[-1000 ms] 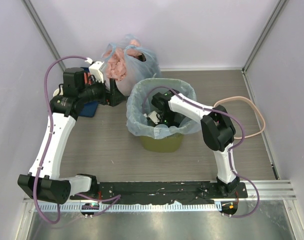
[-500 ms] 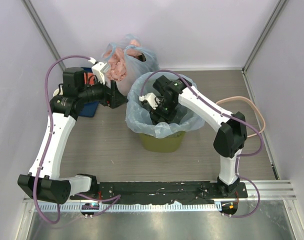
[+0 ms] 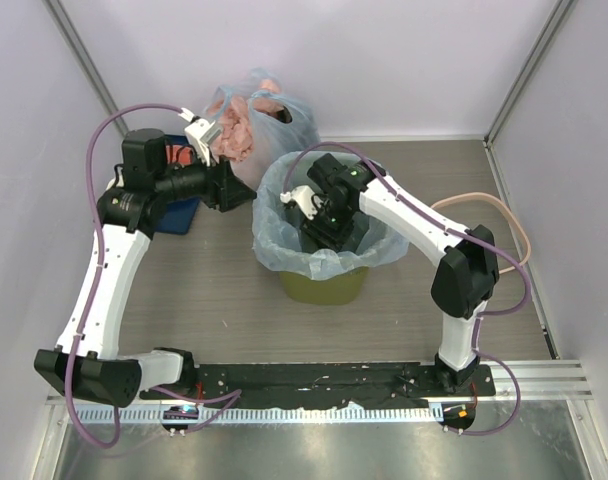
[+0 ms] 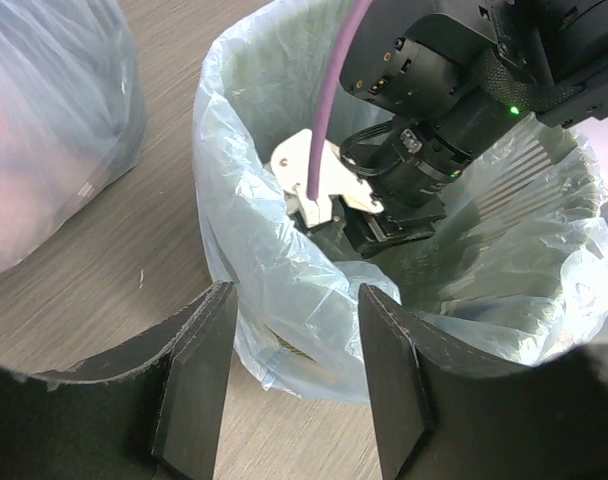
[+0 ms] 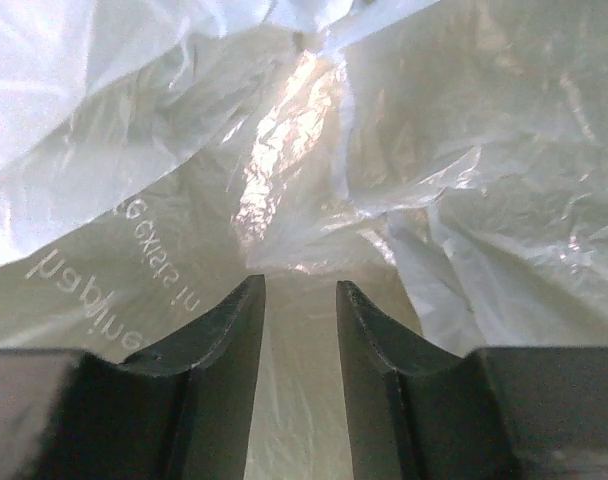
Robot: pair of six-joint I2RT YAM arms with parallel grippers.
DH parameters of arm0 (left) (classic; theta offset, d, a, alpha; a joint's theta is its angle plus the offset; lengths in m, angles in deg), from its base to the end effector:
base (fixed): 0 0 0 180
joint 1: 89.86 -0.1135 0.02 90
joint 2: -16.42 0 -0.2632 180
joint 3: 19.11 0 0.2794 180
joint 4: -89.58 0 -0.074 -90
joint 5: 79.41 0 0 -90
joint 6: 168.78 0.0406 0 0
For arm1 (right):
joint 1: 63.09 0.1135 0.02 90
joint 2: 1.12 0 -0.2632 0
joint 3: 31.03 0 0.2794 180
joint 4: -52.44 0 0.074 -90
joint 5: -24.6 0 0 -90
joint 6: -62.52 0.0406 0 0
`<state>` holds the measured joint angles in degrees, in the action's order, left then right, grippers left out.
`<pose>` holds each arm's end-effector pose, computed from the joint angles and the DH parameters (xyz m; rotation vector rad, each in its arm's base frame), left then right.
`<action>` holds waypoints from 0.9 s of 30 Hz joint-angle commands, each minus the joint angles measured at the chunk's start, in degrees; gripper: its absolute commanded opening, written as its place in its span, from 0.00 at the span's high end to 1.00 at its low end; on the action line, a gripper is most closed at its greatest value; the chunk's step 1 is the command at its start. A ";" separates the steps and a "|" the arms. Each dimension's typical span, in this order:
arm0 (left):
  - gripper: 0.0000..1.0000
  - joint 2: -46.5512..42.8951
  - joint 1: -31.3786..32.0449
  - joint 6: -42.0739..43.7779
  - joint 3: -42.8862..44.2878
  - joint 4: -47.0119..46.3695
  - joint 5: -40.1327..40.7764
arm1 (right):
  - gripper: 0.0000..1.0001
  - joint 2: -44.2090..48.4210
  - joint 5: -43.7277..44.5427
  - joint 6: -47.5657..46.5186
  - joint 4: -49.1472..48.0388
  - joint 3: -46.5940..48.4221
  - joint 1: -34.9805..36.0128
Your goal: Put the trash bags into the trash bin
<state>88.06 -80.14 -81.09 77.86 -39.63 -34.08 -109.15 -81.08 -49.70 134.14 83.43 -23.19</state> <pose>0.2736 -0.0758 0.4386 0.6235 1.8910 -0.9150 0.3059 0.2700 0.2857 -1.5385 2.4545 0.4516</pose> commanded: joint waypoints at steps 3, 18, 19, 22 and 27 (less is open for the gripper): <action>0.47 -0.27 3.03 3.78 -1.51 -2.10 1.42 | 0.64 6.59 2.23 3.23 -10.04 -0.90 0.09; 0.48 -3.87 12.41 13.02 3.05 3.17 -1.24 | 0.67 25.66 -7.87 19.83 -27.28 -4.32 -8.60; 0.48 -3.52 14.96 13.29 3.14 4.14 2.61 | 0.67 26.63 -7.70 21.41 -27.98 -4.67 -10.00; 0.48 -1.07 23.93 12.68 3.66 3.54 7.21 | 0.66 29.97 -7.00 24.41 -28.16 -5.29 -15.54; 0.50 4.64 34.75 10.48 6.83 1.34 15.30 | 0.66 36.99 -4.46 23.80 -26.32 -7.66 -22.23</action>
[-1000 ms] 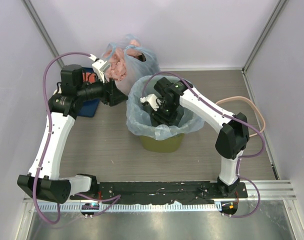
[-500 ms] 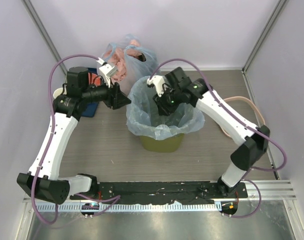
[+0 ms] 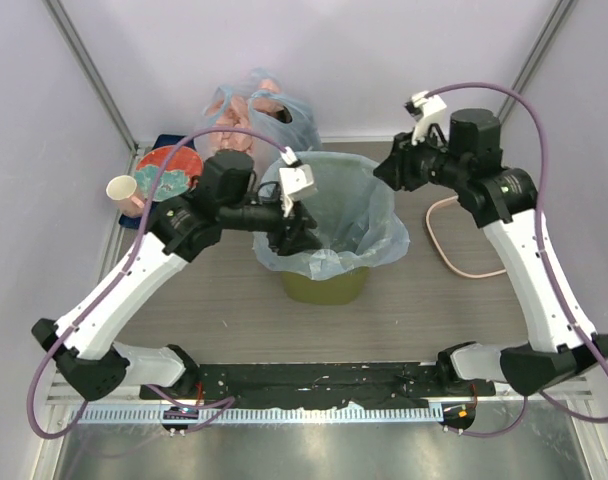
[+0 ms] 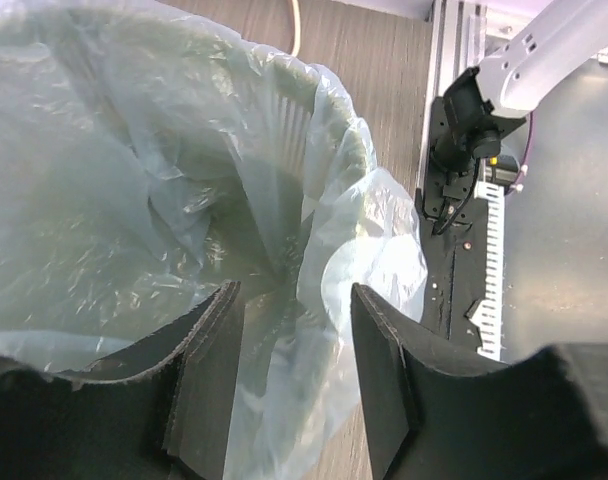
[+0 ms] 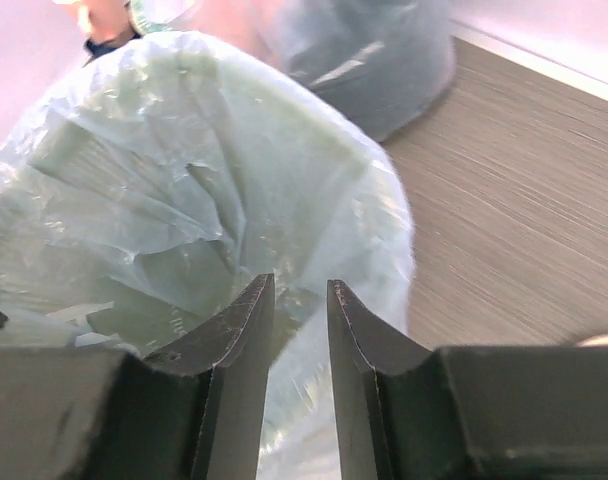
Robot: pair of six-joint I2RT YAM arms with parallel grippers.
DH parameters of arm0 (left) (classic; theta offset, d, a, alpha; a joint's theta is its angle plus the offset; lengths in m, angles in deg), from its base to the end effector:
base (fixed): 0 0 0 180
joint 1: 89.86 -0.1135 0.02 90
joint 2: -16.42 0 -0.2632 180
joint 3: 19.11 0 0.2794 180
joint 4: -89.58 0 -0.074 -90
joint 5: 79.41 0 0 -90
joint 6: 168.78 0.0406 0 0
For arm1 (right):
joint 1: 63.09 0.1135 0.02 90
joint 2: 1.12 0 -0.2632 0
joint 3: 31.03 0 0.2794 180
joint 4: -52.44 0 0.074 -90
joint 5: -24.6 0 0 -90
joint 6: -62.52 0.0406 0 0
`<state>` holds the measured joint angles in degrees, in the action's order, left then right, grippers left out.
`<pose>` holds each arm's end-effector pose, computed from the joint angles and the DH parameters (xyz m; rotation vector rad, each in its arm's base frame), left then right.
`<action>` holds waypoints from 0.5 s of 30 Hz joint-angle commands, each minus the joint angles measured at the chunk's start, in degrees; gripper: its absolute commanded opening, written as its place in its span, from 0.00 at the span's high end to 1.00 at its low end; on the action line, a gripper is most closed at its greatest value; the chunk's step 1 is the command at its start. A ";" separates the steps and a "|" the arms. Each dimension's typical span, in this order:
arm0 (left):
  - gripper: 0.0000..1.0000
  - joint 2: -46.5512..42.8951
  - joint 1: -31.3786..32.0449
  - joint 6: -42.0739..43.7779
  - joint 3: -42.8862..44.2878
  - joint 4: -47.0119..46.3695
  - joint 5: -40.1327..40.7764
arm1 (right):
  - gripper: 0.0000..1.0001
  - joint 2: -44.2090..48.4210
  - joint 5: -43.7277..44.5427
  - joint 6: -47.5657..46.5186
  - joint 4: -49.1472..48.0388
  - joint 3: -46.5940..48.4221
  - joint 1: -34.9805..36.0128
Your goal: Put the trash bags into the trash bin
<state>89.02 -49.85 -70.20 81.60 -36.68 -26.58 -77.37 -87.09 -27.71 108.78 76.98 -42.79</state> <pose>0.2015 -0.2011 0.4503 1.2190 1.6629 -0.9968 0.2730 0.1170 0.4697 -0.5994 1.9269 0.6020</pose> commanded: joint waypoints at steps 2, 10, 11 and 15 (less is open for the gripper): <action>0.51 4.92 7.62 -0.23 3.88 -1.70 10.17 | 0.66 6.81 3.23 1.29 0.26 -2.36 -3.24; 0.50 6.86 12.90 1.70 1.25 -1.53 13.52 | 0.61 11.03 9.99 2.25 5.79 -4.21 -5.96; 0.50 6.94 12.99 1.97 0.46 -1.27 13.96 | 0.60 11.03 10.09 2.25 6.85 -4.29 -6.23; 0.57 6.77 13.51 4.60 -2.79 -0.04 16.42 | 0.58 10.07 11.23 2.52 9.40 -3.95 -7.81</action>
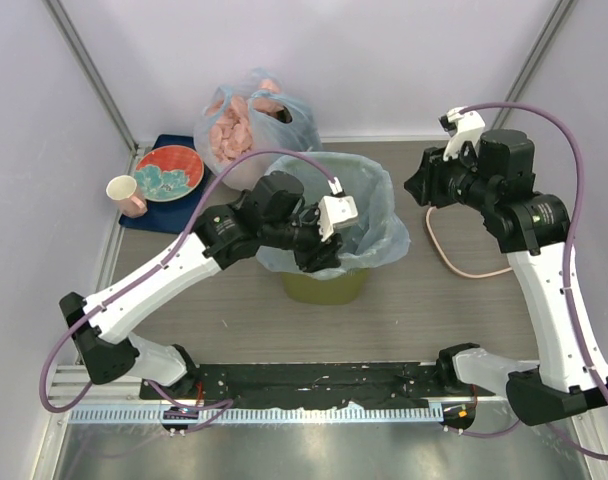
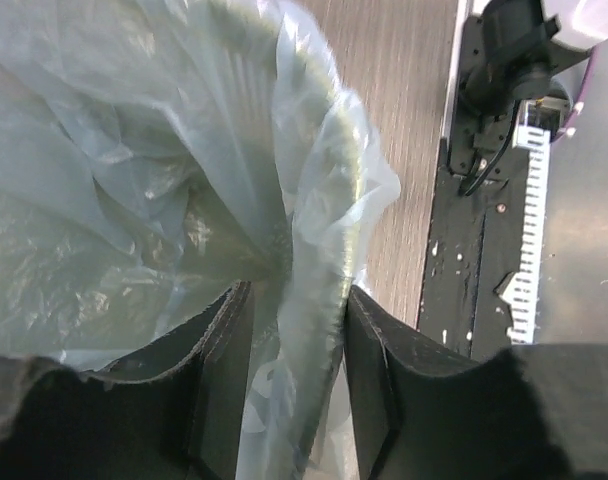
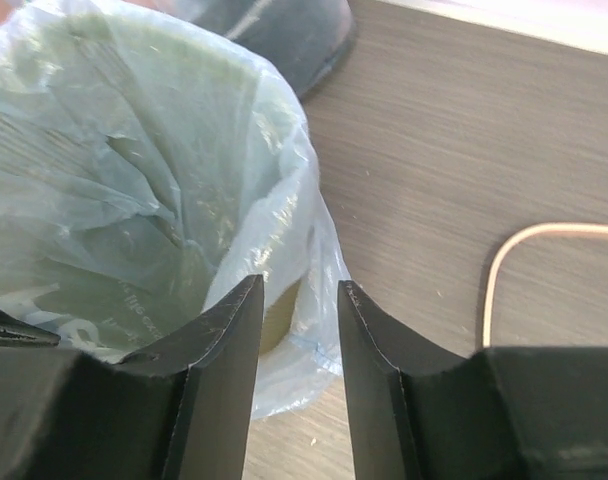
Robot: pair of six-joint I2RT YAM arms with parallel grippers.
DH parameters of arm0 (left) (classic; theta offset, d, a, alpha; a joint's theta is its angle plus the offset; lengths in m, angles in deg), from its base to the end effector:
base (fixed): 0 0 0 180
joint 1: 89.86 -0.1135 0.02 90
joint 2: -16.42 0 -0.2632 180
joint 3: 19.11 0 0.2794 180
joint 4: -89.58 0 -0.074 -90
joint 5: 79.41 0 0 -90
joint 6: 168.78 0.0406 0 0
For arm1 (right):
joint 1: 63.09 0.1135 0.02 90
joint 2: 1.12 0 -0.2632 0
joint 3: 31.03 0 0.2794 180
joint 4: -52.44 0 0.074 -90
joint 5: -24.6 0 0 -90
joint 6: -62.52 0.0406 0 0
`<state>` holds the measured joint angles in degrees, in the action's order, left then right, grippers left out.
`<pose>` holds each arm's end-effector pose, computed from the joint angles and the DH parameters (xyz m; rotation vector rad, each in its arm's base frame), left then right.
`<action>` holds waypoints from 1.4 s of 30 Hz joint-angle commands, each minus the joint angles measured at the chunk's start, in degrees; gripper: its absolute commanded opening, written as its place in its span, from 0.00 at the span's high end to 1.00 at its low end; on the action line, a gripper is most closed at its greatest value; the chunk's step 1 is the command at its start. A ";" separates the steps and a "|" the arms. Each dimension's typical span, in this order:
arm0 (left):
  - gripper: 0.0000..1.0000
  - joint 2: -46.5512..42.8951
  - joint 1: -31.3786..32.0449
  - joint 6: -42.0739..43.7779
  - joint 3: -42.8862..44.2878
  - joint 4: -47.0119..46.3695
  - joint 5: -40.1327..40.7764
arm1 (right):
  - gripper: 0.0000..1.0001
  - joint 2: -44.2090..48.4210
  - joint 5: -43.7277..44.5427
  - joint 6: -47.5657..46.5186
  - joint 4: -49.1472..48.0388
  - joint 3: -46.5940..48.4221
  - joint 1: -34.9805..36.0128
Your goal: Put the trash bags into the trash bin
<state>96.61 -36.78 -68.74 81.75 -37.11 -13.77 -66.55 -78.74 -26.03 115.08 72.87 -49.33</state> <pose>0.1849 -0.2739 0.4116 1.3739 1.7400 -0.8839 0.2240 0.0645 0.4802 -0.3645 1.9696 0.4026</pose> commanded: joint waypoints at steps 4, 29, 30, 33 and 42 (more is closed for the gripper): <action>0.69 -1.78 0.53 5.68 -6.28 1.28 6.42 | 0.57 -3.03 4.20 -4.68 9.15 1.13 -4.43; 0.16 -1.60 -4.99 2.53 20.35 10.96 1.07 | 0.04 -16.12 9.73 -36.52 3.30 -30.68 -26.50; 0.16 -2.04 -7.61 1.83 18.86 10.69 0.37 | 0.06 -16.74 10.09 -36.26 1.72 -31.12 -26.16; 0.16 -3.19 -13.08 -1.95 16.75 9.54 -3.14 | 0.11 -19.12 10.88 -35.73 -3.38 -31.47 -24.22; 0.18 -7.05 -20.91 -4.77 11.65 7.43 -3.33 | 0.34 -27.99 12.28 -32.22 -15.07 -33.58 -19.57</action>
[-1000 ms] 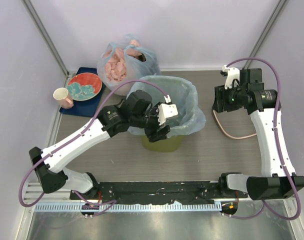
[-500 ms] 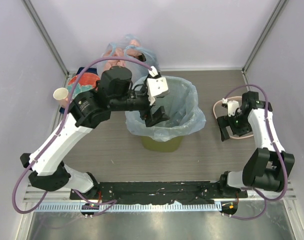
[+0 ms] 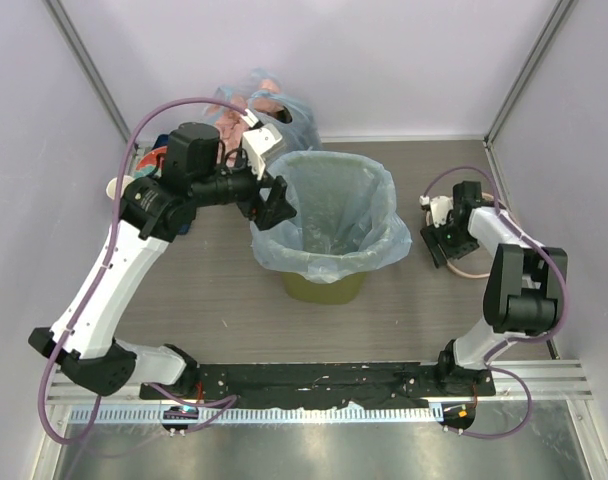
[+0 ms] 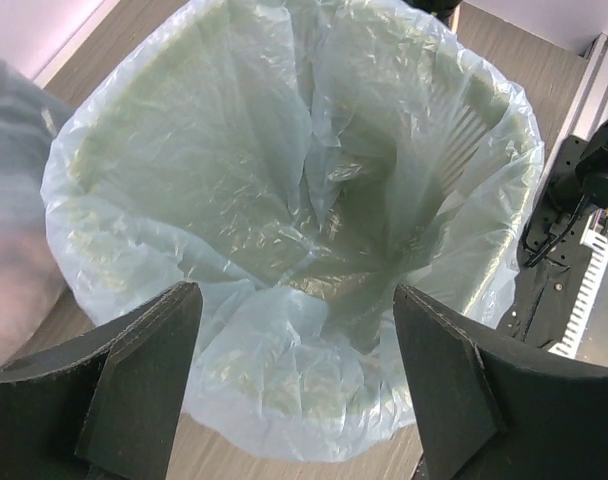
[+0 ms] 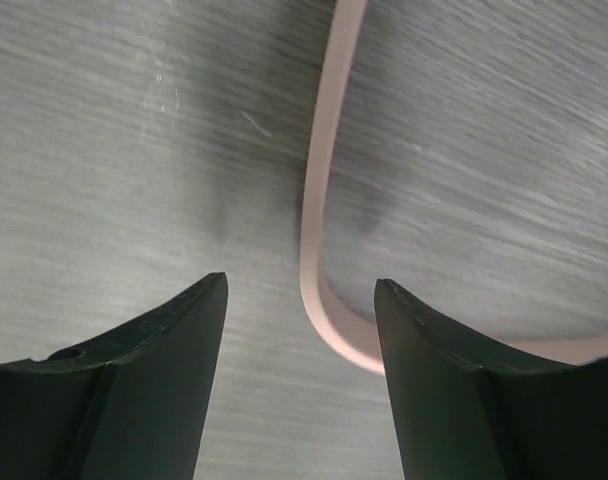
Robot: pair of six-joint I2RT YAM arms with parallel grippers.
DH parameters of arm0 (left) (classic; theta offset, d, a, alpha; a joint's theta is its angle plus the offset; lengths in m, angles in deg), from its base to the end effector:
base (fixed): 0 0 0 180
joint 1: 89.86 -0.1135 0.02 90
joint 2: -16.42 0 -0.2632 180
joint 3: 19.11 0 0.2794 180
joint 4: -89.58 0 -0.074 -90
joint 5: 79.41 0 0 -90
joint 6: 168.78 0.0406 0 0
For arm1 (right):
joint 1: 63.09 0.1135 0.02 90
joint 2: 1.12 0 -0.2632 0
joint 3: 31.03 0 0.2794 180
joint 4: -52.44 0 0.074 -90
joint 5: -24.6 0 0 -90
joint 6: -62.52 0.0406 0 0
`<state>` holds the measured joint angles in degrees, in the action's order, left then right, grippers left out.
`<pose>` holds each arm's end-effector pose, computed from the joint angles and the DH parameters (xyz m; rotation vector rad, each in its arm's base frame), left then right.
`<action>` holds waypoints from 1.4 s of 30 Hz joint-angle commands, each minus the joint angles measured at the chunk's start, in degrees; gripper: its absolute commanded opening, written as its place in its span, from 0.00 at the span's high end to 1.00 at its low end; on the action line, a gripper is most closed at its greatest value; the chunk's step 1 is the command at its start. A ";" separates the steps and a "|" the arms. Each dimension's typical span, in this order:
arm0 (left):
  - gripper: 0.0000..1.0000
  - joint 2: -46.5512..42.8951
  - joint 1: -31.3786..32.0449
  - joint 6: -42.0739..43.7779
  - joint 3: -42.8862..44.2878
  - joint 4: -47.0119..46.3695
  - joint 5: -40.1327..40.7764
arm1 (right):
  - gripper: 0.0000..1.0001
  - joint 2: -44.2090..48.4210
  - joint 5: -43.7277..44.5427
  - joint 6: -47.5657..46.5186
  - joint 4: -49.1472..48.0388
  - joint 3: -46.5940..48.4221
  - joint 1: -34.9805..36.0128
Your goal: Put the trash bags into the trash bin
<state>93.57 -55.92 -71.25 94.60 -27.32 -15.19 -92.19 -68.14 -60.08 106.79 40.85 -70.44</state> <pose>0.2264 -0.1737 0.4871 0.9945 1.8098 -0.7444 0.3189 -0.0392 0.1750 -0.6335 2.7832 -0.0769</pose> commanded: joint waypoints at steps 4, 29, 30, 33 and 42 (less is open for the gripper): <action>0.18 -5.42 -2.91 -2.08 -3.23 -1.92 -1.82 | 0.53 -4.12 2.57 2.19 -11.79 -3.85 1.82; 0.17 -8.42 -15.47 -4.90 -2.04 -11.59 5.82 | 0.99 10.91 -9.21 -0.54 44.35 71.20 23.86; 0.17 -7.54 -15.82 -4.37 0.26 -11.50 6.18 | 0.99 11.08 -9.21 -0.71 44.35 71.91 25.97; 0.16 -1.67 -17.14 -4.02 12.20 -11.06 7.41 | 0.99 10.65 -5.62 -0.71 44.27 71.92 32.21; 0.18 23.82 -14.26 -5.97 50.38 -7.10 13.28 | 0.99 5.91 23.99 -1.76 34.35 66.83 50.30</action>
<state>109.92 -72.21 -77.40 137.49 -35.98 -7.57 -84.08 -61.19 -61.57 142.51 109.48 -26.82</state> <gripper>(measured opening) 0.823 0.124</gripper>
